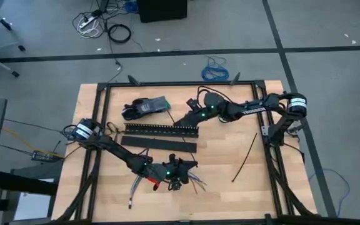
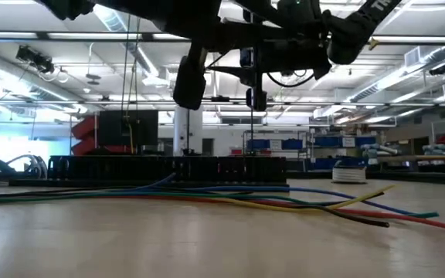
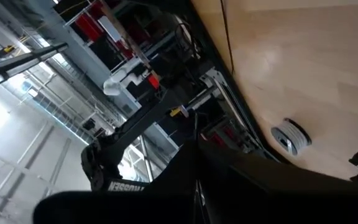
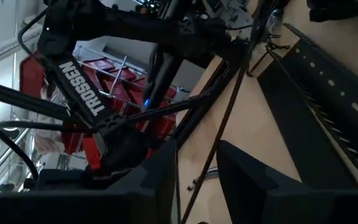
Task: Ziptie cables
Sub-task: Prepare the left black zip tie
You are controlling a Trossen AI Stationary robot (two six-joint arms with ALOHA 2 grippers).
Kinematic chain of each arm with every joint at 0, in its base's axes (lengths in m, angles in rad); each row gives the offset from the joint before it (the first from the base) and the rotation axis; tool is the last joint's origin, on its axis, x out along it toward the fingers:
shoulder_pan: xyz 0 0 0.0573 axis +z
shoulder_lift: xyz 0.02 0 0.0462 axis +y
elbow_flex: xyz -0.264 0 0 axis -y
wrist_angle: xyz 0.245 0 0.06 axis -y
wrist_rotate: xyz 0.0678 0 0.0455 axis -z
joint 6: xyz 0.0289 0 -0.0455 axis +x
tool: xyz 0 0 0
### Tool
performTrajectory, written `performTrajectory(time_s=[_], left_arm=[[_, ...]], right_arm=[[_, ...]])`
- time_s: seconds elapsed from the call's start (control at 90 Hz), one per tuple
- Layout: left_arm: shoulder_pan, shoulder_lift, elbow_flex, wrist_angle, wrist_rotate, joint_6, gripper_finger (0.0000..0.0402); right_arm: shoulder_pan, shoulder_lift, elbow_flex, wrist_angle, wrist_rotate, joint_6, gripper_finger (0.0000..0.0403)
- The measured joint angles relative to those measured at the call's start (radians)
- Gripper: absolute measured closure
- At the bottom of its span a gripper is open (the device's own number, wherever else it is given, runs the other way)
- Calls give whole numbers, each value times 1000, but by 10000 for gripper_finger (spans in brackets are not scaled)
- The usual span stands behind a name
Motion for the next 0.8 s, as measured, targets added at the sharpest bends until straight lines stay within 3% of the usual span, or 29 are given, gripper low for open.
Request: performTrajectory(time_s=[0.522, 0.8], left_arm=[[-1, 0, 0, 0, 46, -71, 401], [-1, 0, 0, 0, 46, -75, 401]], right_arm=[[0, 0, 0, 0, 14, -45, 296], [0, 0, 0, 0, 28, -82, 368]])
